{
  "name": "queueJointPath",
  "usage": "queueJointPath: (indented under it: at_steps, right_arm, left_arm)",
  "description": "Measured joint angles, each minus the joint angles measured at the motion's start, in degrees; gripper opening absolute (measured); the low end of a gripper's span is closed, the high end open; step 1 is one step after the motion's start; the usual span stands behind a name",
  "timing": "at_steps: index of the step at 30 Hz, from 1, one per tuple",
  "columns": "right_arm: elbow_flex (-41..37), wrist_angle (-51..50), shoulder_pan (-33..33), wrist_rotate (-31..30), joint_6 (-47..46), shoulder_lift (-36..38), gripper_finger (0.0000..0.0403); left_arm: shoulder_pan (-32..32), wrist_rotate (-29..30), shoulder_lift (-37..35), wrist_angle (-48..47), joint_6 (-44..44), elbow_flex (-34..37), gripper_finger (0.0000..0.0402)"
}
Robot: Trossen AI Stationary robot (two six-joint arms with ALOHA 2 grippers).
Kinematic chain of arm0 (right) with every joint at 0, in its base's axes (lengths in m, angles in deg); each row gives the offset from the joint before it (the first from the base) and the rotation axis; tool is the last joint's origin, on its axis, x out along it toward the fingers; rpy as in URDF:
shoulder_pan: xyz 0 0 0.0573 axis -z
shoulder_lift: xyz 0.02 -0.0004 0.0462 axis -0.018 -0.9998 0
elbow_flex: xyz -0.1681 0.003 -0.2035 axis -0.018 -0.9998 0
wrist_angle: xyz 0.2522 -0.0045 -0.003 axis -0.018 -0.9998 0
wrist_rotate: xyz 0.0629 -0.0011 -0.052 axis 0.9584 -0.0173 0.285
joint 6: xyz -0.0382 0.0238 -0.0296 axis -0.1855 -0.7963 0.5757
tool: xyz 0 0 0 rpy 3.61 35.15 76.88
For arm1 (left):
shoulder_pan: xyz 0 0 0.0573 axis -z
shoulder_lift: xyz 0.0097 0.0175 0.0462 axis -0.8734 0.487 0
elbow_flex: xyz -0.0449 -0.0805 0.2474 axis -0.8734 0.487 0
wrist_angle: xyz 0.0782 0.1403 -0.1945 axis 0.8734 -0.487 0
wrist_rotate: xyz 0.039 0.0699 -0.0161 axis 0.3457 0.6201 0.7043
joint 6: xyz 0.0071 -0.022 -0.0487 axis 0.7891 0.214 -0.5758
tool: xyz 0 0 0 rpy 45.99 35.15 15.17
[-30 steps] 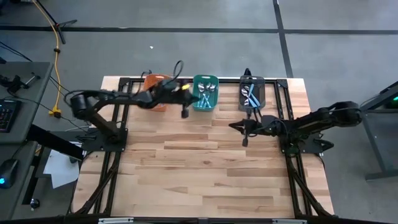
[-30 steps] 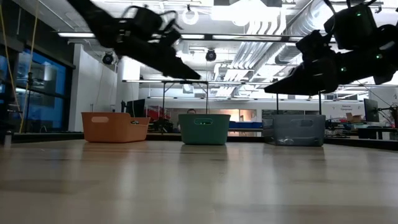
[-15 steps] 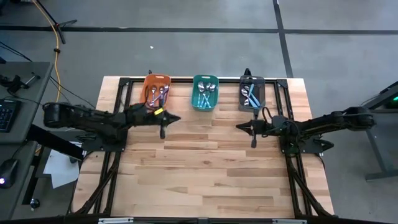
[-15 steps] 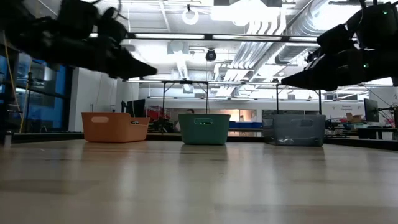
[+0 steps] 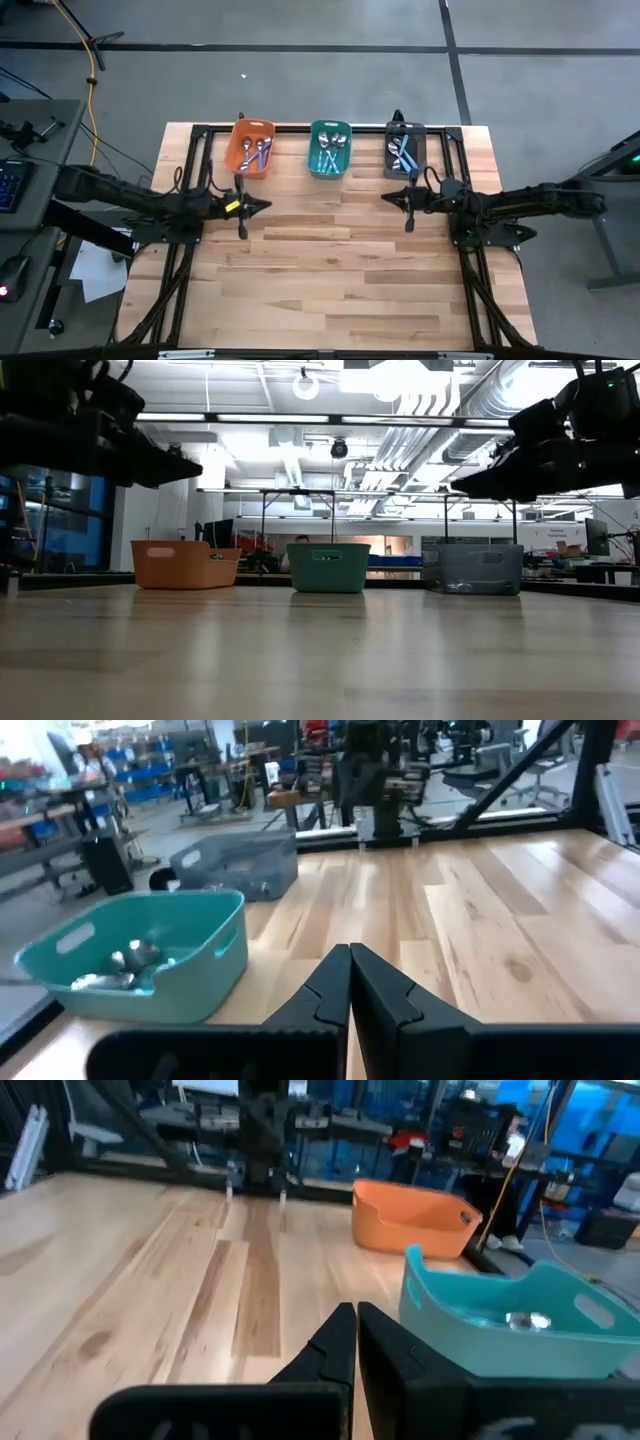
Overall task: Sort silverware by color (type)
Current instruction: Return to Home Position
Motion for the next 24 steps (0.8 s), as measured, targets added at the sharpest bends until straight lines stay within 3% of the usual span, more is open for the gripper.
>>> queueJointPath:
  at_steps: [8,13,20,24]
  right_arm:
    - [-0.02,-0.15,2.94,2.22,0.04,2.17,0.0]
    - [-0.04,-0.09,3.68,2.36,0.42,3.12,0.0]
    - [-0.04,-0.12,5.4,2.36,-0.61,5.91,0.0]
    - [-0.04,-1.32,7.11,2.34,-0.72,8.71,0.0]
  left_arm:
    - [1.6,-3.27,-11.04,-11.72,0.78,0.04,0.0]
    - [-2.88,-10.04,-18.66,-22.35,-1.08,0.09,0.0]
    - [-11.21,-16.9,-29.99,-29.25,-1.21,0.11,0.0]
    - [-15.53,-18.03,-37.83,-37.34,-1.87,0.11,0.0]
